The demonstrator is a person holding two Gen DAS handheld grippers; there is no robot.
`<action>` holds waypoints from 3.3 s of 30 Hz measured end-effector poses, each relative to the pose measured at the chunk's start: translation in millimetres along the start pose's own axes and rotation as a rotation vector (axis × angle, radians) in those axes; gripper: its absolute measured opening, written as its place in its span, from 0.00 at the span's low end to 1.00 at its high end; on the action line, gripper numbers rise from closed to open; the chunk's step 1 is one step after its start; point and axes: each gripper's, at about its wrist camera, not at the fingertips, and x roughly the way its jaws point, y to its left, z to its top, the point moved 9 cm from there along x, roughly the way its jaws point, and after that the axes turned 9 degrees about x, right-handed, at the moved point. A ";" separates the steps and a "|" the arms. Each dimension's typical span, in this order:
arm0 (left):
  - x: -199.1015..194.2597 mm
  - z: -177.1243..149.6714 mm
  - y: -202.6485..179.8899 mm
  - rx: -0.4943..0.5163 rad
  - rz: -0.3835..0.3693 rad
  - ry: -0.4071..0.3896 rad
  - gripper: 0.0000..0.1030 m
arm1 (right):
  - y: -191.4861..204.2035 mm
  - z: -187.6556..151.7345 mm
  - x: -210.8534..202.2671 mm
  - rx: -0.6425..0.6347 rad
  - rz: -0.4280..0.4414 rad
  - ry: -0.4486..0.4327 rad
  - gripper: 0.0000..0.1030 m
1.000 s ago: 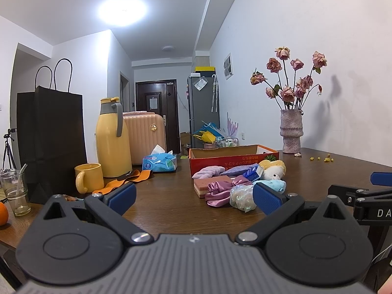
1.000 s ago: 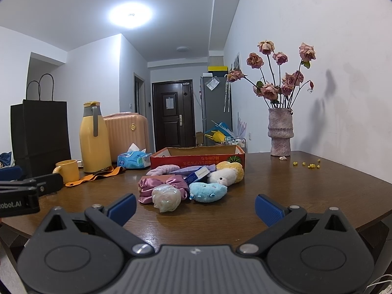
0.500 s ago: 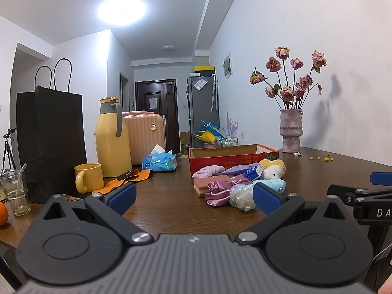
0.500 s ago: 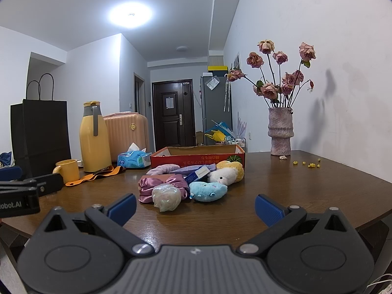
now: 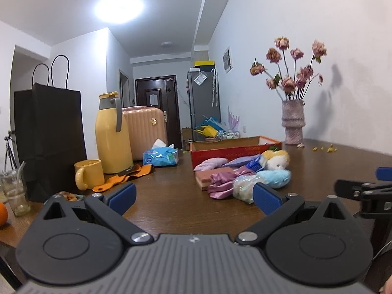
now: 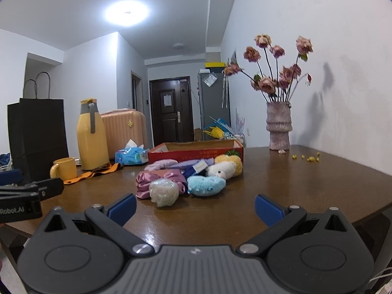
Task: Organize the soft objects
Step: 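Reach both tools to the pink satin bow and close on it, then lift the pink bow with both tools and carry it into the cardboard box, then open both tools to release the bow inside the box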
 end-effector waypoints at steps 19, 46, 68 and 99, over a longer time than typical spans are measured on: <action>128.9 -8.2 9.6 -0.088 -0.081 0.178 1.00 | 1.2 12.2 116.1 0.075 0.167 0.150 0.97; 276.9 -19.1 -15.6 -0.379 -0.407 0.456 0.25 | 32.1 19.8 303.0 0.074 0.349 0.430 0.15; 158.4 93.1 -14.7 -0.313 -0.393 0.147 0.20 | 35.6 114.5 169.5 0.035 0.391 0.083 0.12; 646.4 84.6 13.4 -0.266 -0.273 0.526 0.14 | 37.8 131.0 661.5 0.100 0.141 0.615 0.16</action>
